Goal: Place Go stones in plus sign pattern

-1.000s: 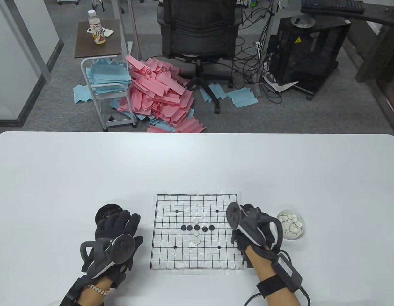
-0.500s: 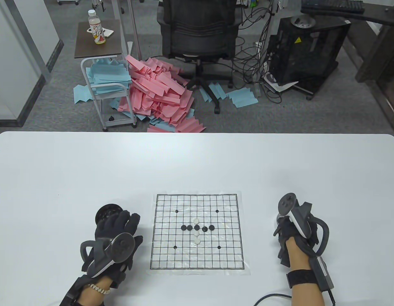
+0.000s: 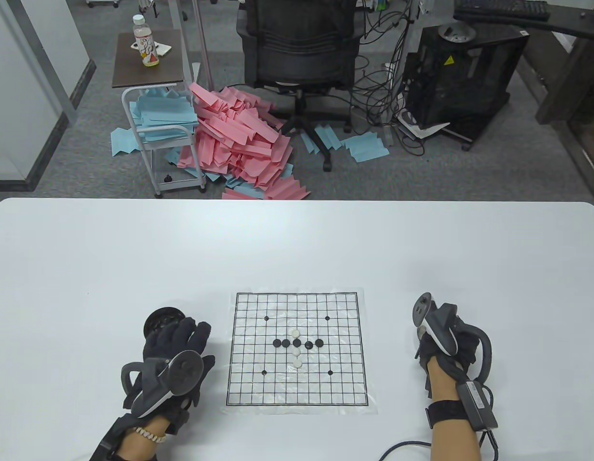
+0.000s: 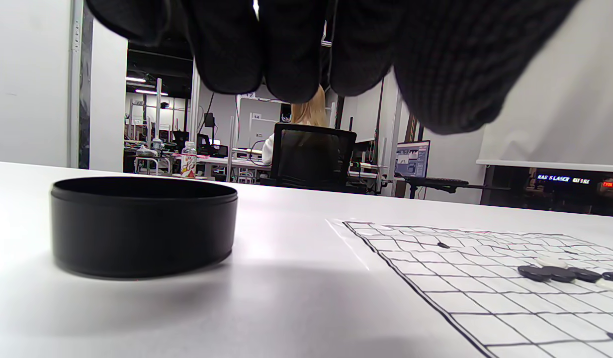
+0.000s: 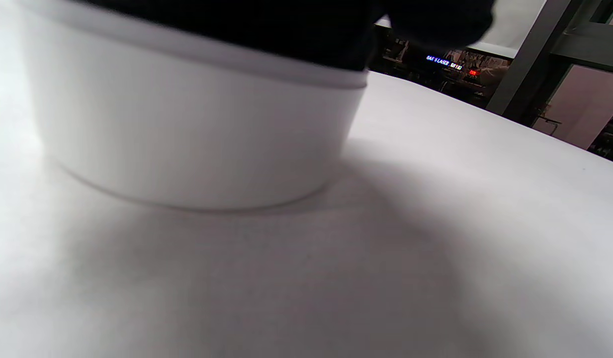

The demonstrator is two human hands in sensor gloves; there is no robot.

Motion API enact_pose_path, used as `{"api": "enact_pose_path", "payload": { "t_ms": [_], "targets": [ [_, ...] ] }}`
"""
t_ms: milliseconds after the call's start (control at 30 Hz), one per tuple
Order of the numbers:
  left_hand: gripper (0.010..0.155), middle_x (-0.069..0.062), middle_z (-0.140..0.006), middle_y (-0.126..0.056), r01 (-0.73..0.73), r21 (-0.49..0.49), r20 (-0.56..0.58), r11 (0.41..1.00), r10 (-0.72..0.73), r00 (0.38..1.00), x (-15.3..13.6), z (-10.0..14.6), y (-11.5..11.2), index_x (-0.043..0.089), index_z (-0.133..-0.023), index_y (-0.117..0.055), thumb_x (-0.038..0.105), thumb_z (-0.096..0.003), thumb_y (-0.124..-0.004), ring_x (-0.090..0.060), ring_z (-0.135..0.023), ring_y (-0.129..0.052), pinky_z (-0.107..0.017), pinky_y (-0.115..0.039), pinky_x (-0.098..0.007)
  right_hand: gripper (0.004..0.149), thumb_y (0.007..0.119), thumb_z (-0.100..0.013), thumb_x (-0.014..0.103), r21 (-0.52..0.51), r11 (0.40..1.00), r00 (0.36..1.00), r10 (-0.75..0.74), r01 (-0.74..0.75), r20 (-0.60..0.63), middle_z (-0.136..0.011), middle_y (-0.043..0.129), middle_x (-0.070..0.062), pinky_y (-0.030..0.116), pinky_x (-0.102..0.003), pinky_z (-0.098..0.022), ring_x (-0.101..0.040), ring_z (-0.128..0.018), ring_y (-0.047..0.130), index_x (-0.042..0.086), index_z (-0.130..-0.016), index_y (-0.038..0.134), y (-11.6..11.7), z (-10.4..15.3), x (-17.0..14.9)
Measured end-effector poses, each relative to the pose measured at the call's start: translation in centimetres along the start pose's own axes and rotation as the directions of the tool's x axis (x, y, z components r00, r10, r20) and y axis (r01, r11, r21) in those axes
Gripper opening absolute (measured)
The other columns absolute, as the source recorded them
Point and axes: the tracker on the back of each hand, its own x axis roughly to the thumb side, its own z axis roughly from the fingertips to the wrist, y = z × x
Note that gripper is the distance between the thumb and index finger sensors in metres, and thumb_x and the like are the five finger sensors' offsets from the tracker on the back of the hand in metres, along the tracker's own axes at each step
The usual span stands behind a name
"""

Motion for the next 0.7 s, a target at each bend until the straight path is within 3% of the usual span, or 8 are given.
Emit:
{"api": "enact_pose_path", "payload": {
  "t_ms": [500,700],
  "targets": [
    [0.072,-0.01,-0.115,-0.069,-0.001,0.002,-0.001,1.0,0.001,1.0,-0.04,-0.02,0.02,0.03,-0.104,-0.065,0.05,-0.0382,-0.086,-0.042,-0.103,-0.074,-0.071,-0.056,-0.068,0.04,0.09,-0.039,0.04,-0.001,1.0,1.0,-0.016,0.016,0.005,-0.077,0.093,0.001,0.082,-0.035,-0.043,-0.009,-0.049,0.093,0.033,-0.079,0.086,0.58,-0.14,-0.34],
    [0.072,-0.01,-0.115,-0.069,-0.001,0.001,-0.002,1.0,0.001,1.0,-0.04,-0.02,0.0,0.03,-0.104,-0.065,0.05,-0.0382,-0.086,-0.042,-0.103,-0.074,-0.071,-0.056,-0.068,0.036,0.087,-0.041,0.04,-0.05,0.998,1.0,-0.021,0.022,0.014,-0.076,0.095,0.001,0.082,-0.035,-0.042,-0.01,-0.047,0.094,0.033,-0.076,0.091,0.13,0.27,-0.35]
  ]
}}
